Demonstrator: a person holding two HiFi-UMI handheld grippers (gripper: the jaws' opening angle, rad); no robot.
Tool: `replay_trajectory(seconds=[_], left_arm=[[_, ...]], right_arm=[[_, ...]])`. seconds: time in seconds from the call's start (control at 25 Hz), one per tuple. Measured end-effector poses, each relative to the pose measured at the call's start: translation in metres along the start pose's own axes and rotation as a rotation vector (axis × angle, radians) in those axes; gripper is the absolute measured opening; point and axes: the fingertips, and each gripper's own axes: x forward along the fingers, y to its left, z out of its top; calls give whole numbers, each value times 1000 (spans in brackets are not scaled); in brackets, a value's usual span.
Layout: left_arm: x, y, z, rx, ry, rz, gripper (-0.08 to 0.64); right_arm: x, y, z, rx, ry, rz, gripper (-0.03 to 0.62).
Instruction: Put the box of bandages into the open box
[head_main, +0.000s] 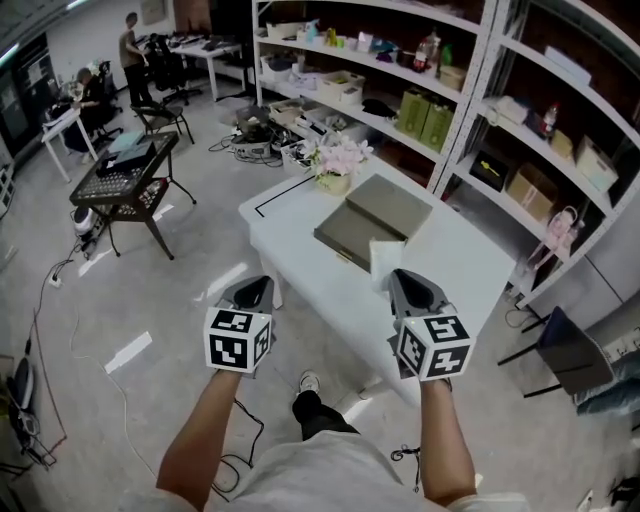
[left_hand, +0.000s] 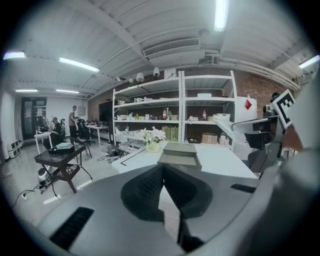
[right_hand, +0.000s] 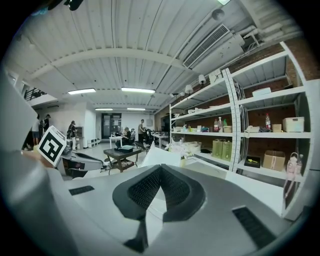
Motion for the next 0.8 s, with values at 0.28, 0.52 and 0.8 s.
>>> replay_trajectory(seconds=[0.28, 0.52, 0.8], left_arm=[[33, 30, 10, 22, 9, 9, 3], [75, 52, 25, 38, 14, -7, 3], [130, 75, 44, 47, 19, -38, 3]], right_arm=[[45, -10, 2, 20, -9, -3, 5], [88, -29, 5, 29, 3, -27, 5], [141, -55, 13, 30, 22, -59, 5]])
